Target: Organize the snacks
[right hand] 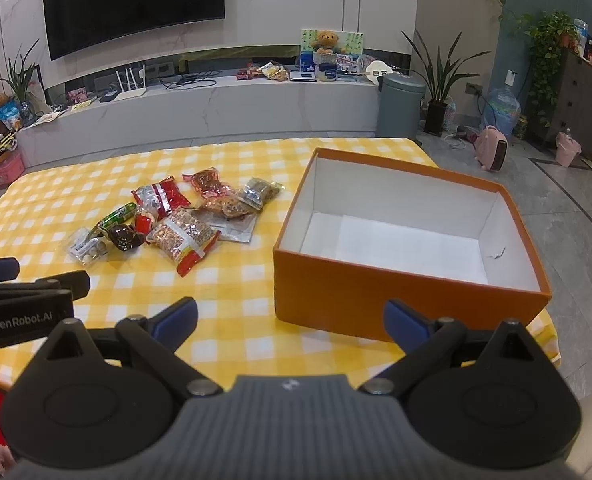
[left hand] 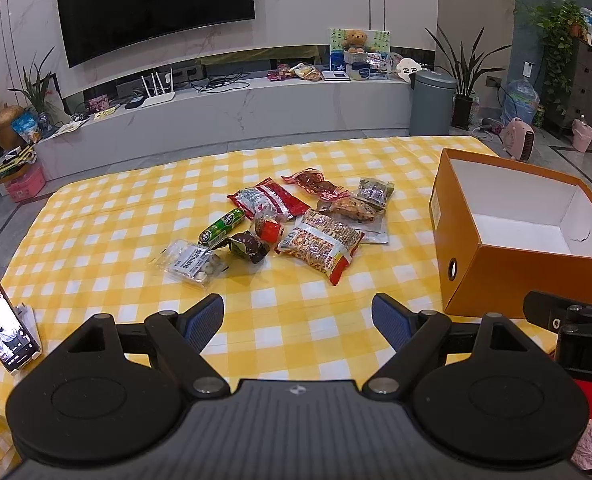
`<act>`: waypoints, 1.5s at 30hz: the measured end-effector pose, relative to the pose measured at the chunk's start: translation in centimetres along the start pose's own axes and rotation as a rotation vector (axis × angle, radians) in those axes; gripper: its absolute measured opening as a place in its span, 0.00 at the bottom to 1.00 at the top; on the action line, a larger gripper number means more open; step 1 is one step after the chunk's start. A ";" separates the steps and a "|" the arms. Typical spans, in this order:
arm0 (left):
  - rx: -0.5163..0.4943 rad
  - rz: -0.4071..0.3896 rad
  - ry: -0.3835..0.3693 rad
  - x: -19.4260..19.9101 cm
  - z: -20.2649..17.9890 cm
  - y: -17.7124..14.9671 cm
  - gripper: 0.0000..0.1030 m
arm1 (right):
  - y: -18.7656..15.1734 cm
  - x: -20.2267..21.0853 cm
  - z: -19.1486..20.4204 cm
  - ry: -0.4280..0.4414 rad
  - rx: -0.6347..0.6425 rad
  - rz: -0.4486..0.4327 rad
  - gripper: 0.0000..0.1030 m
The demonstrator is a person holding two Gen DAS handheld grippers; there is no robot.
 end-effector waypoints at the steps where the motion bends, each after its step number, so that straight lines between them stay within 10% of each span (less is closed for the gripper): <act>1: 0.000 0.000 0.001 0.0 0.0 0.0 0.96 | 0.0 0.0 0.0 0.000 0.000 0.000 0.94; 33: -0.005 0.005 -0.016 -1.5 0.1 -0.8 0.96 | -0.3 -0.9 0.5 0.002 0.003 0.013 0.95; 45: 0.061 0.065 -0.099 -3.7 3.4 -0.3 0.64 | 1.4 -4.1 5.9 0.194 0.142 -0.017 0.72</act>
Point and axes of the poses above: each gripper's, at about its wrist camera, not at the fingertips, and x roughly against the way its jaws point, z to its left, y to its top, the point moved 7 cm from there along -x, roughly the way its jaws point, and after that the axes turned 9 degrees about z, right-handed, at the moved point
